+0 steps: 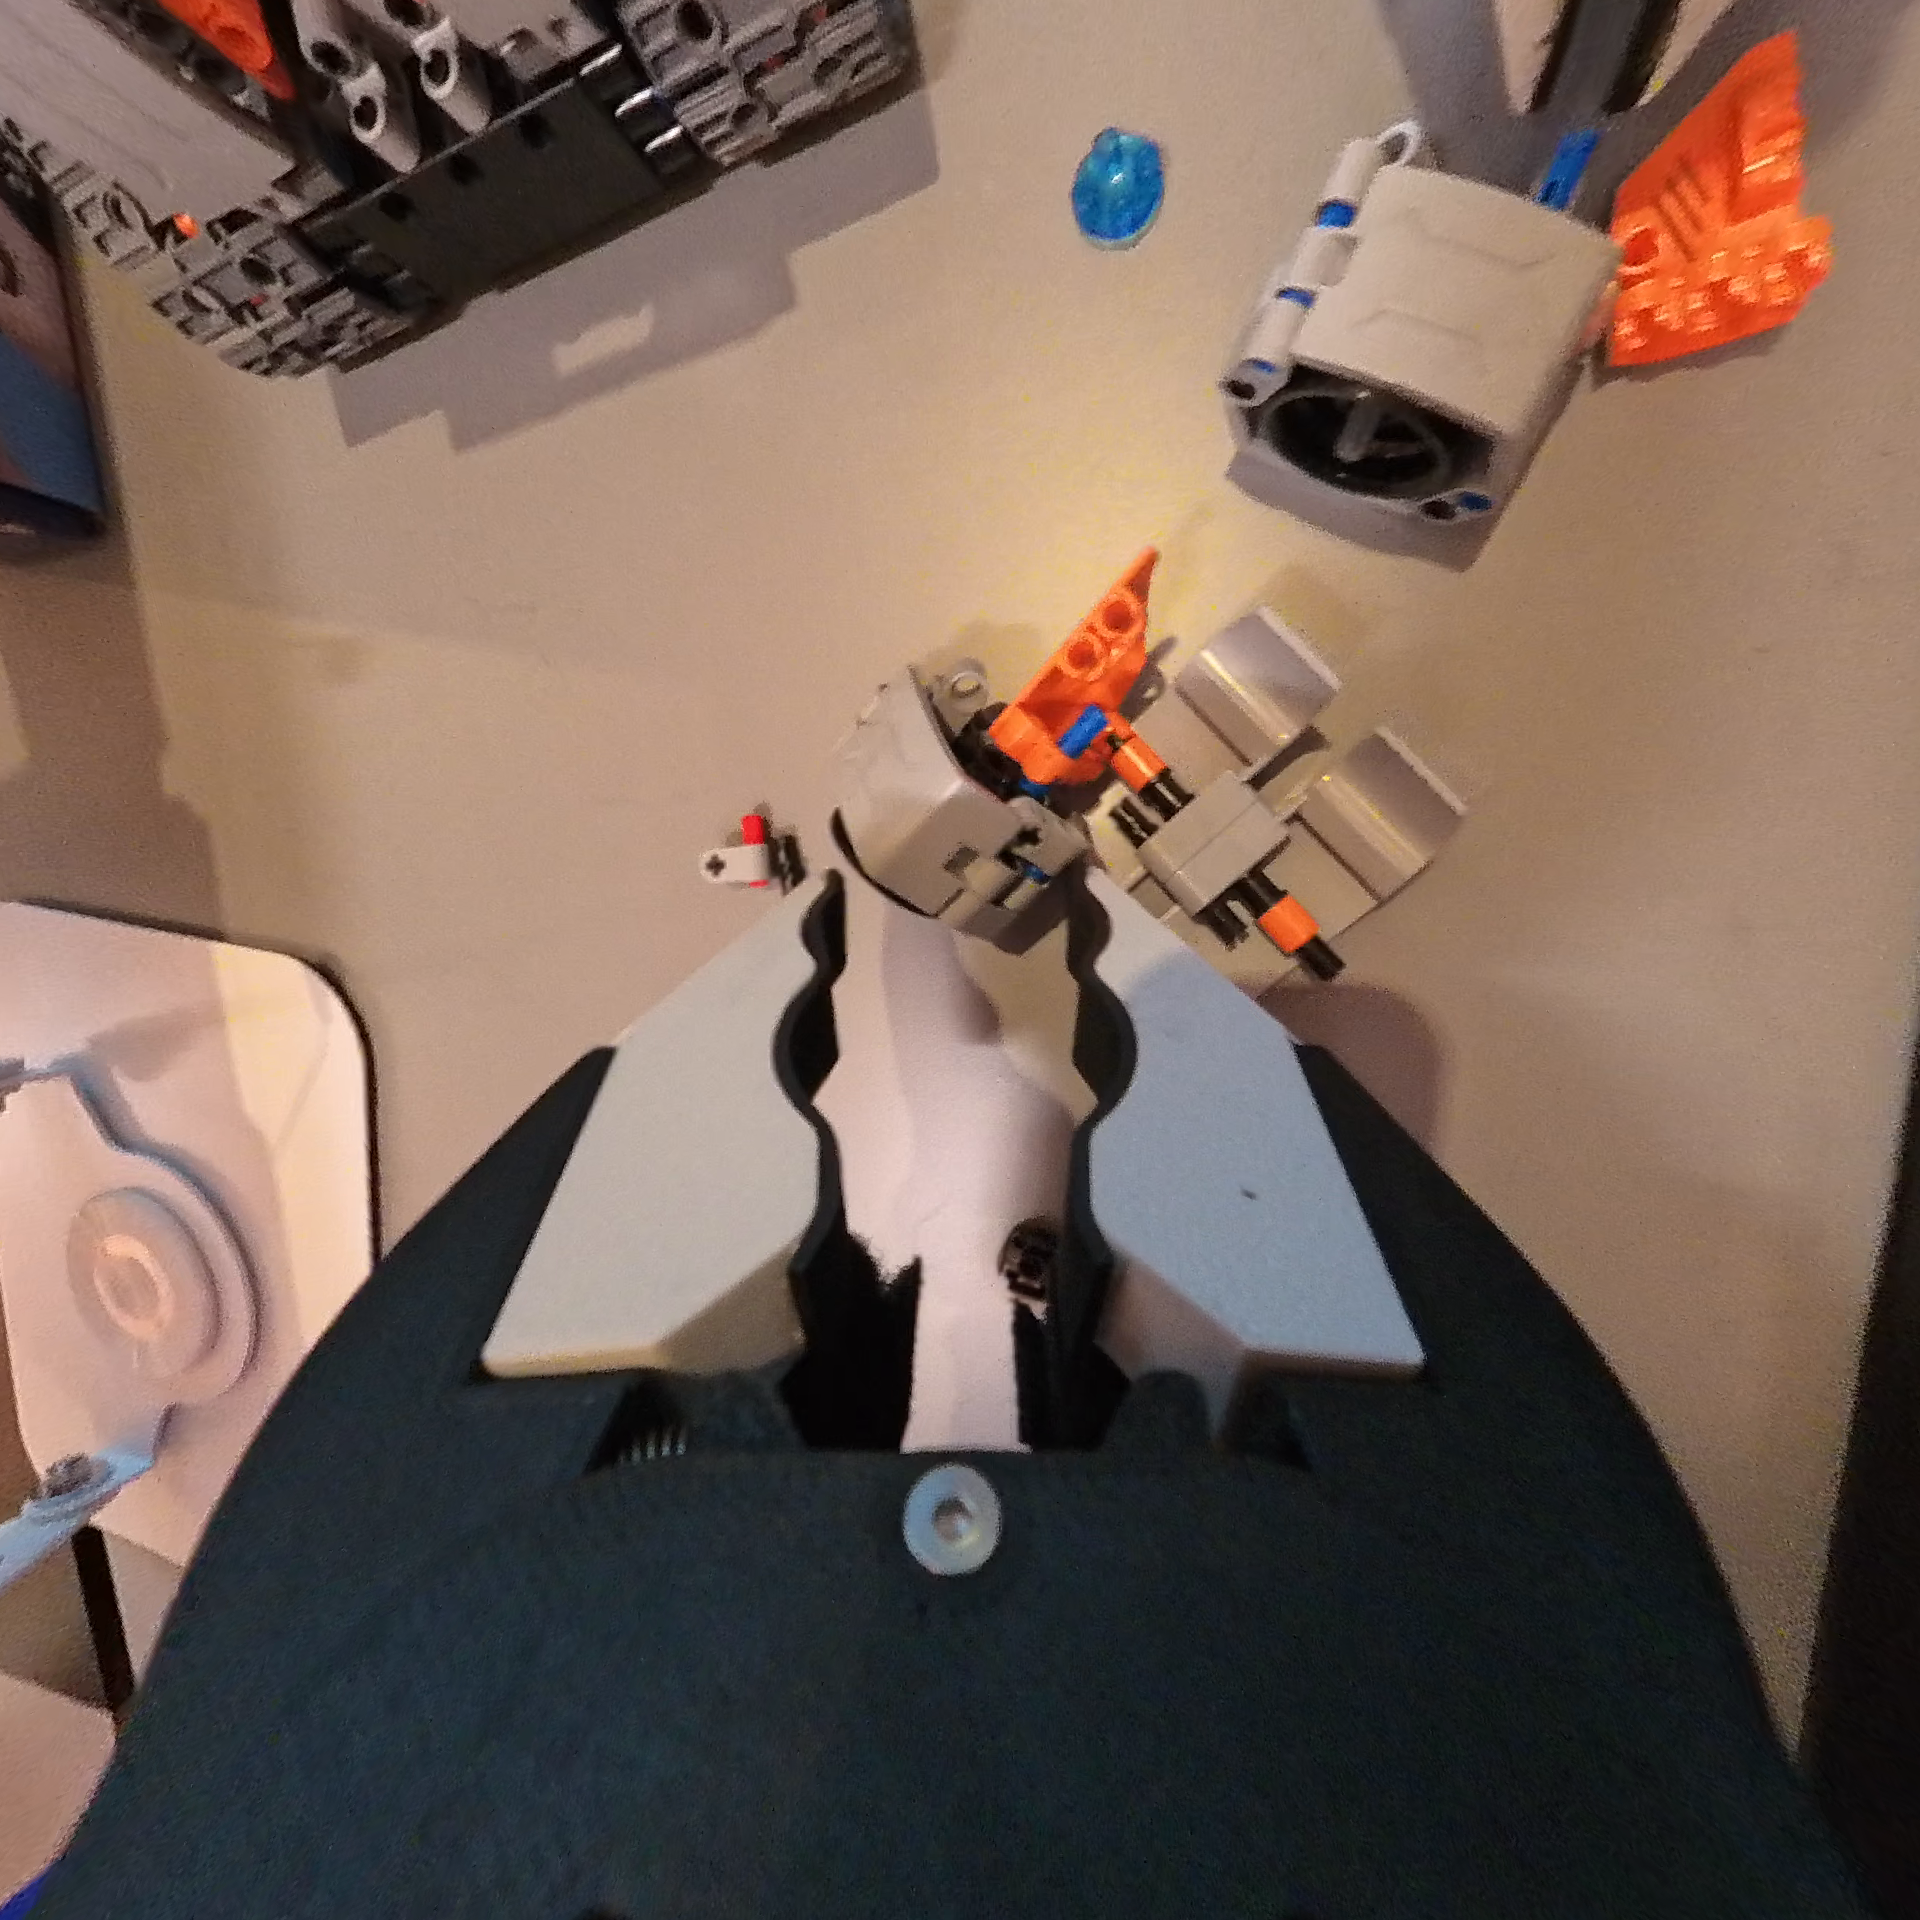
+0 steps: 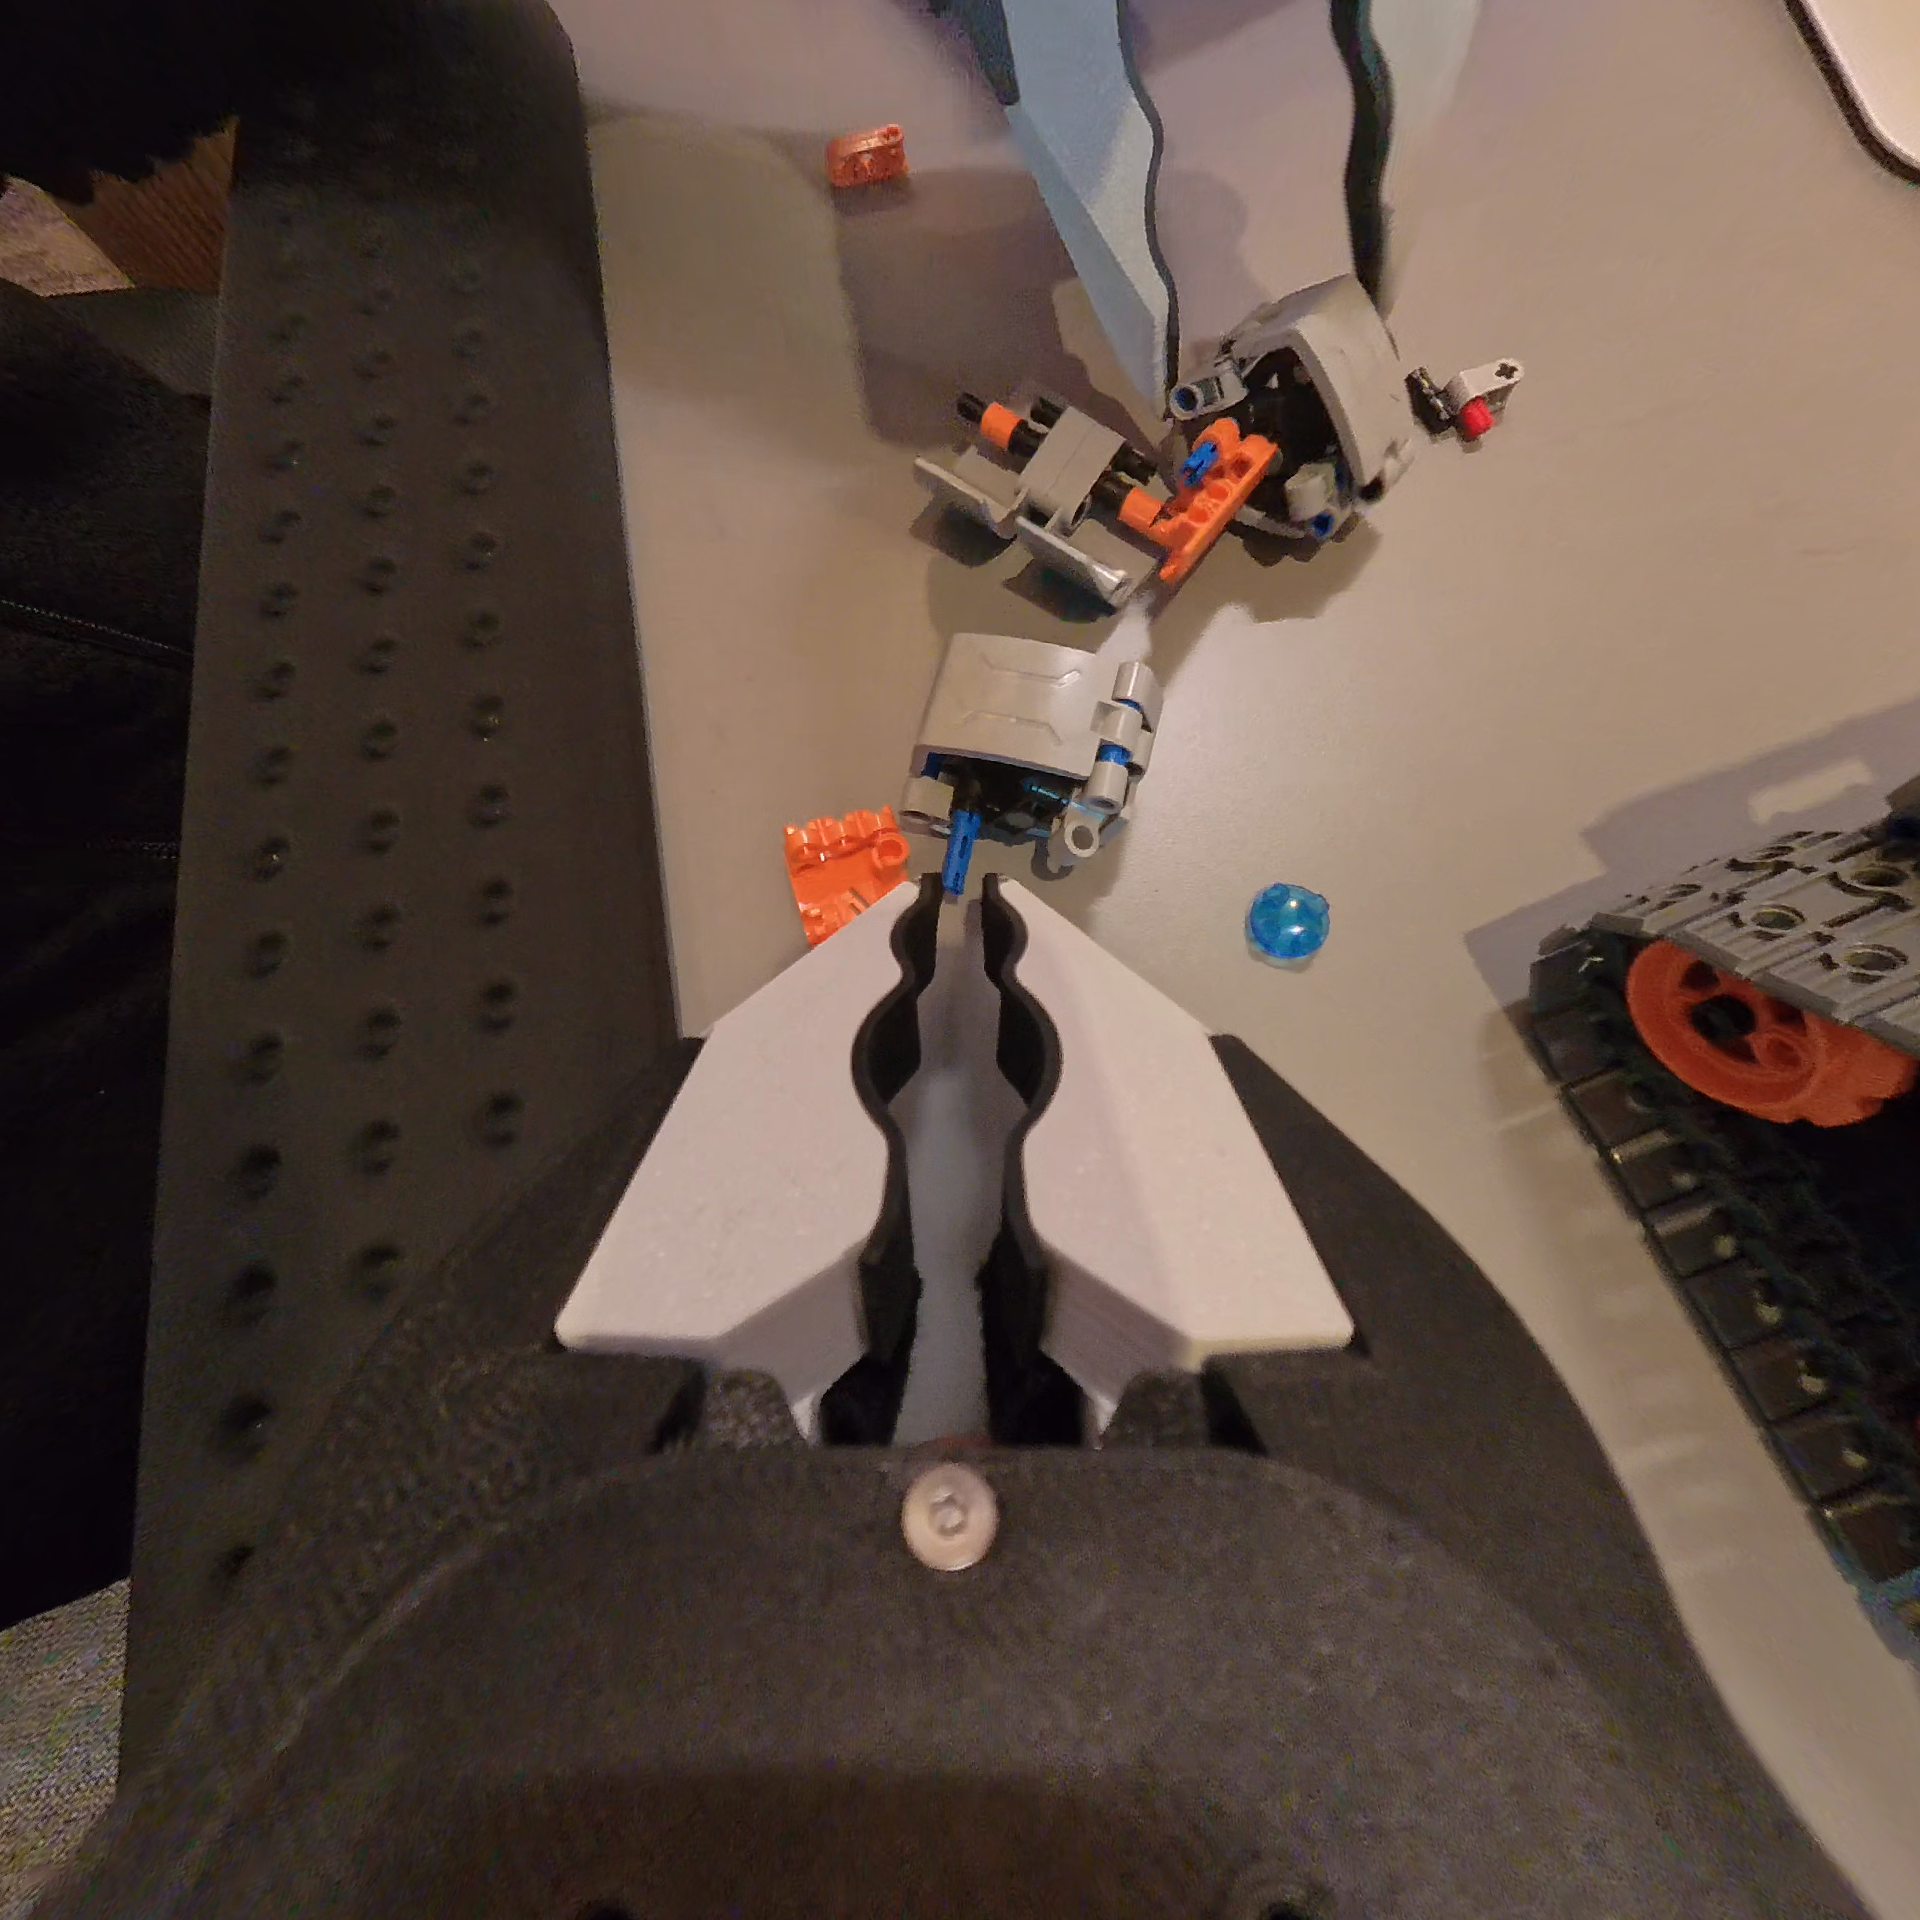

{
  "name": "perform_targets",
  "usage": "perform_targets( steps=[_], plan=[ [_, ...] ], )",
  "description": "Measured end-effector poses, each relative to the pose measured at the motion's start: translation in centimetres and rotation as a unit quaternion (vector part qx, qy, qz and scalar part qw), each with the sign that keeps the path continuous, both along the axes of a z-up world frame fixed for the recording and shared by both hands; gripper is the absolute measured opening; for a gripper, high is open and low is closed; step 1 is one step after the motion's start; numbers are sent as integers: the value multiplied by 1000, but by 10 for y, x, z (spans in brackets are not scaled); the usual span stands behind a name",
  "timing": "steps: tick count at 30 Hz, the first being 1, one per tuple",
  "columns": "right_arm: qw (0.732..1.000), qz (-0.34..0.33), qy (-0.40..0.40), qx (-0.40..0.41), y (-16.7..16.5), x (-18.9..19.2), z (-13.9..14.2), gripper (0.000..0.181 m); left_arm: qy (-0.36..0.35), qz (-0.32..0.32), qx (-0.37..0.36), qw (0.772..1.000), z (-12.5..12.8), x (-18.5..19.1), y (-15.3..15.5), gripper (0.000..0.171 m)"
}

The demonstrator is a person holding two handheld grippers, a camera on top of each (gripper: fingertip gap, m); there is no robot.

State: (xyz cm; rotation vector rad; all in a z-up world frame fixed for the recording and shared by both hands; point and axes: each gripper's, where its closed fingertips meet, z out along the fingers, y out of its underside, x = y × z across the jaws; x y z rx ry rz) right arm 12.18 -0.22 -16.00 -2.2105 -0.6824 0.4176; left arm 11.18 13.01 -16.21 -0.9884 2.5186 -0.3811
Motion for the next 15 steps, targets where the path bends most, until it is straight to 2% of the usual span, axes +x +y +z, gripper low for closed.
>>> perform_targets(
  steps=[8,15],
  plan=[
    [1000,-8,1,-9,0,3,-2,7,-13,51,28,998,6,-5,16,54],
    [1000,7,-10,-29,-4,-3,-11,8,5,63,-7,998,10,-23,-4,61]
  ],
)
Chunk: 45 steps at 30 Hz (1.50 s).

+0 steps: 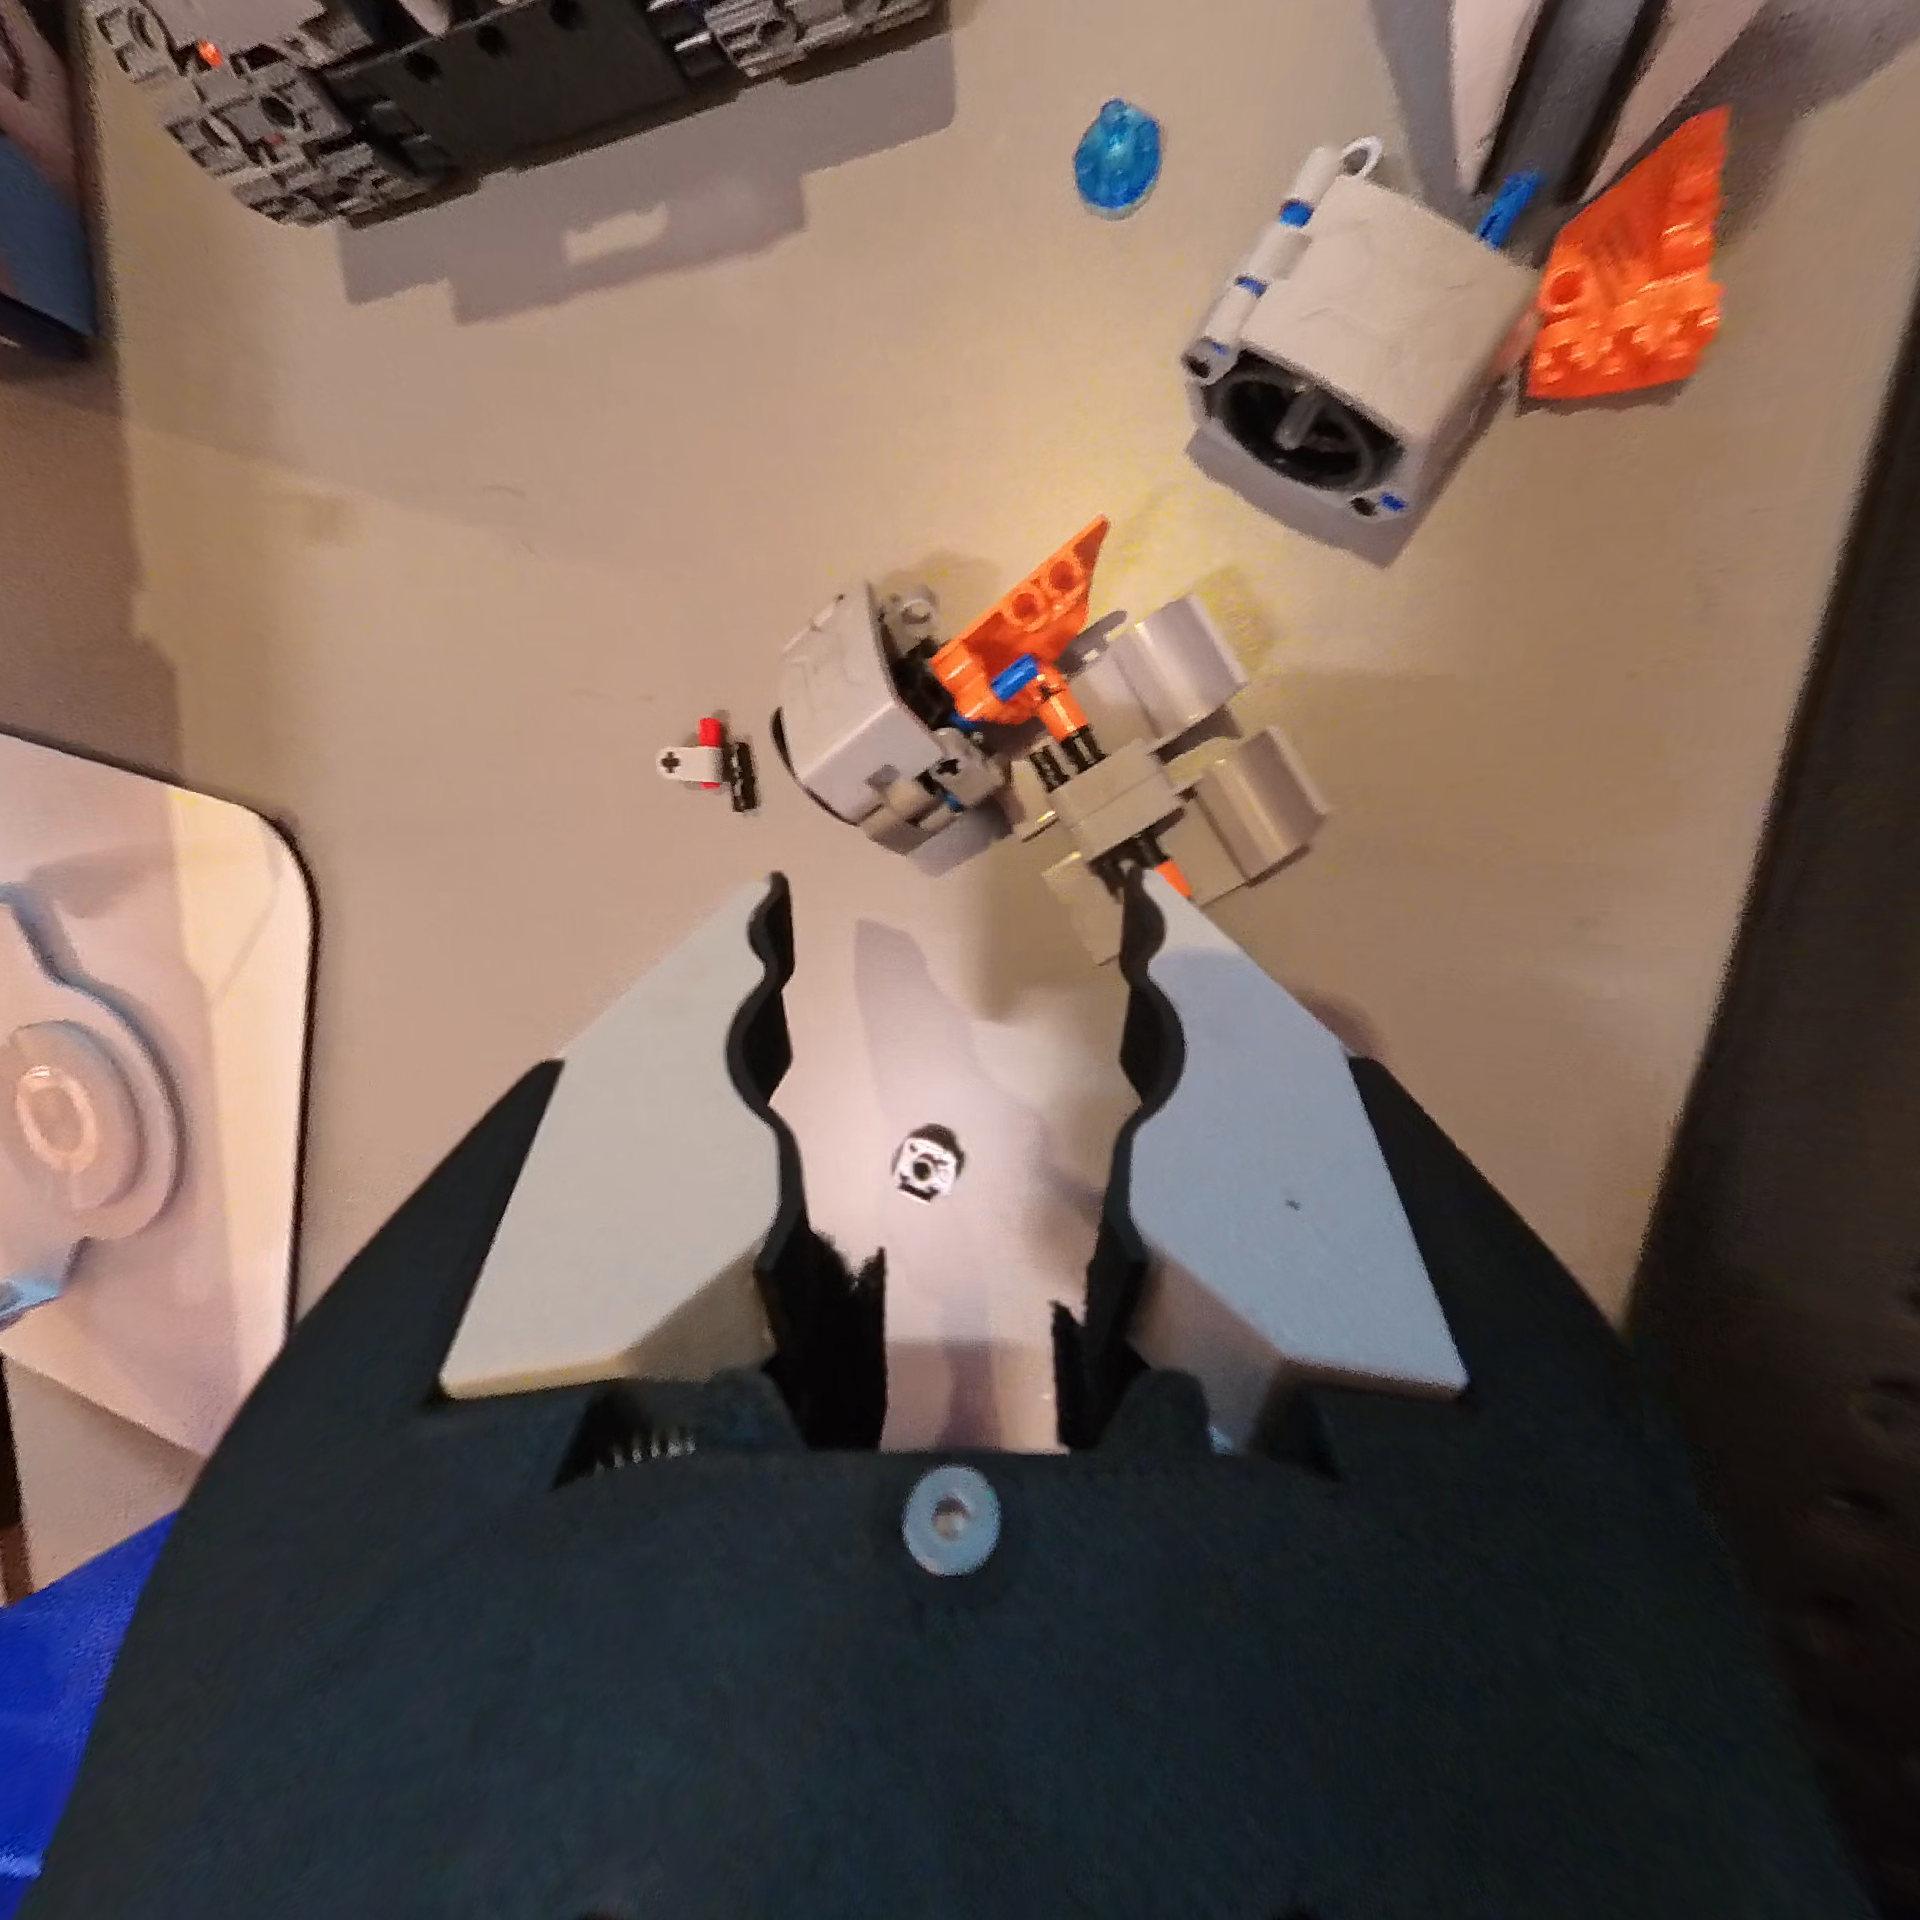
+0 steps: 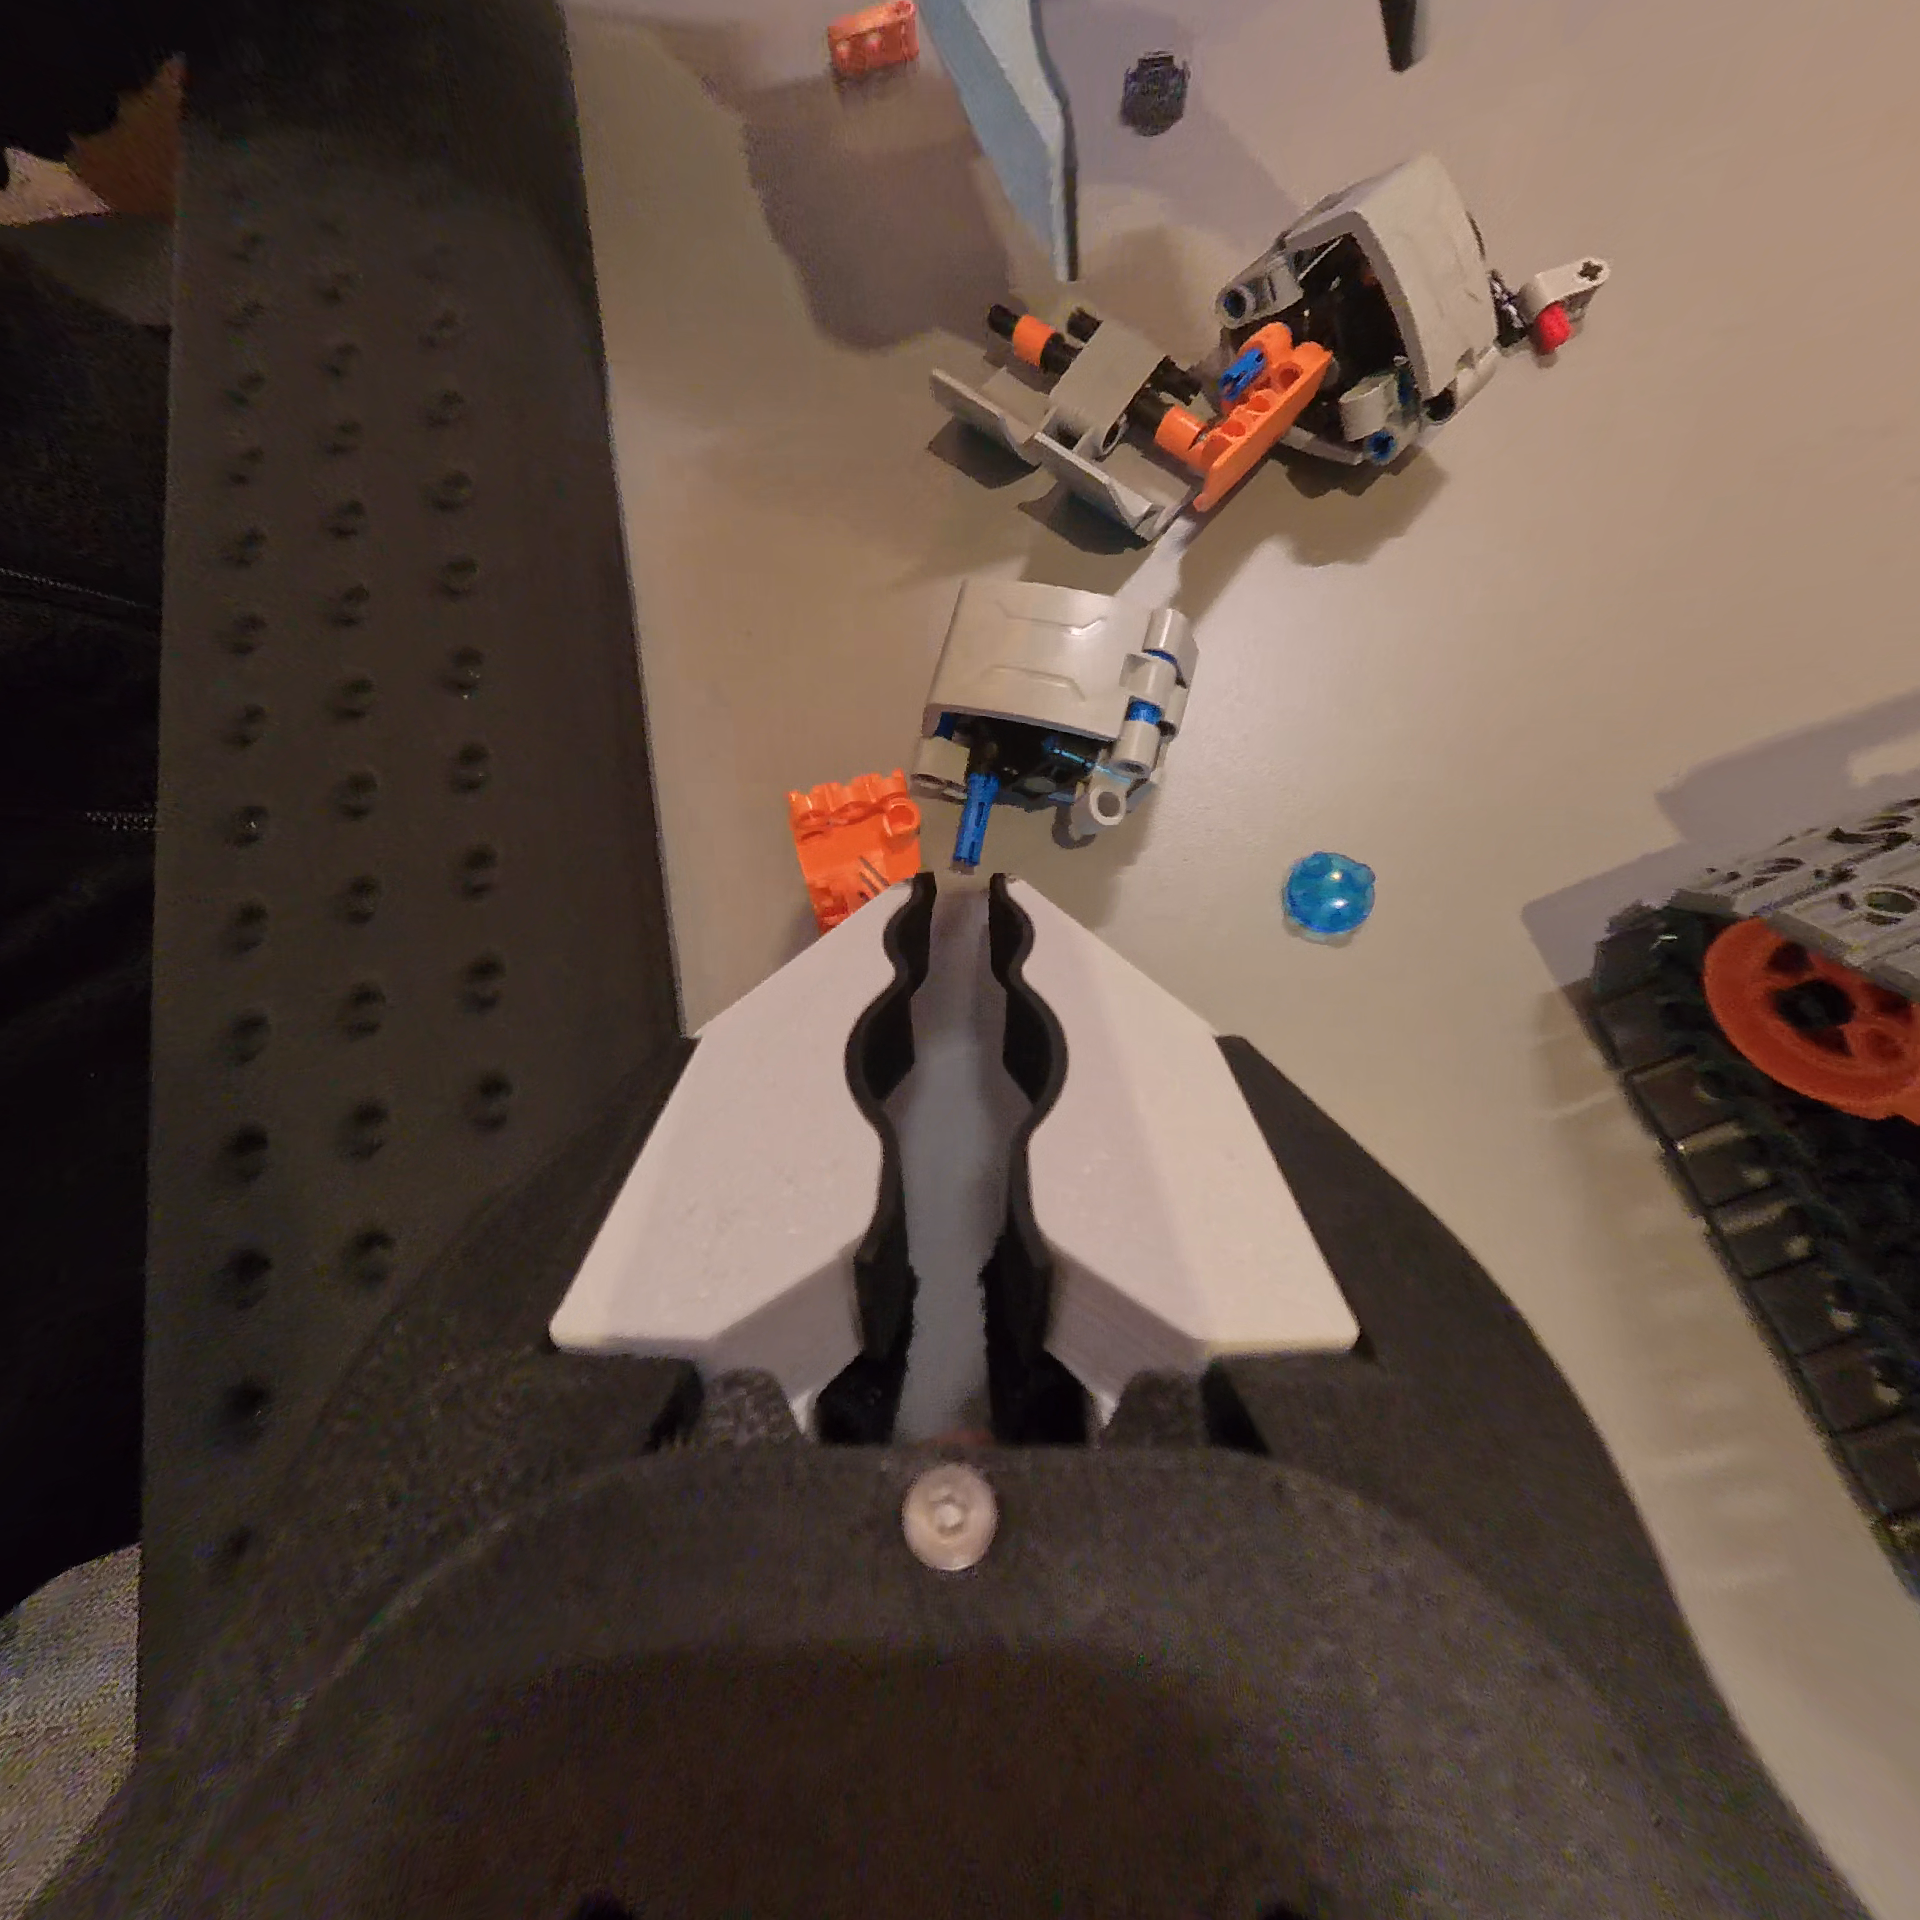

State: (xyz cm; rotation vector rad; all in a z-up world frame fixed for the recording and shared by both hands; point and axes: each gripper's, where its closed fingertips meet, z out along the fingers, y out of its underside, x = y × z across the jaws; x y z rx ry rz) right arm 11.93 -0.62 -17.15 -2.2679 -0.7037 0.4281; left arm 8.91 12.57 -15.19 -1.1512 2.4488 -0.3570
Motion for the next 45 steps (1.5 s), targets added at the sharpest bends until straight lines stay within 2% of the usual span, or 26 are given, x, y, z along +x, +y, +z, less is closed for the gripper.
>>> perform_targets(
  steps=[8,13,17,21,24,28,32,37,39,45],
  plan=[
    [1000,5,-4,8,1,-3,1,6,18,18,-28,999,-6,-17,-29,67],
    [1000,13,-8,14,1,-6,2,4,20,27,-24,999,-18,-19,-37,64],
    [1000,21,-10,18,0,-9,3,2,24,38,-9,999,-22,-19,-28,52],
    [1000,13,-6,24,1,-6,7,5,24,62,16,998,-22,-20,-10,48],
    [1000,5,-5,26,1,-3,9,8,19,92,37,995,-21,-20,7,47],
    [1000,-16,0,22,2,5,10,10,8,104,41,994,-17,-20,11,54],
    [999,-30,2,18,4,10,9,10,-24,91,18,995,-2,-14,-10,58],
    [999,-38,1,16,5,12,8,10,-66,54,-66,994,17,2,-68,56],
    [999,-39,-1,14,5,12,7,10,-64,52,-77,994,13,8,-85,55],
    [999,-39,-5,15,5,12,7,10,-48,68,-113,990,-6,20,-107,49]
  ],
)
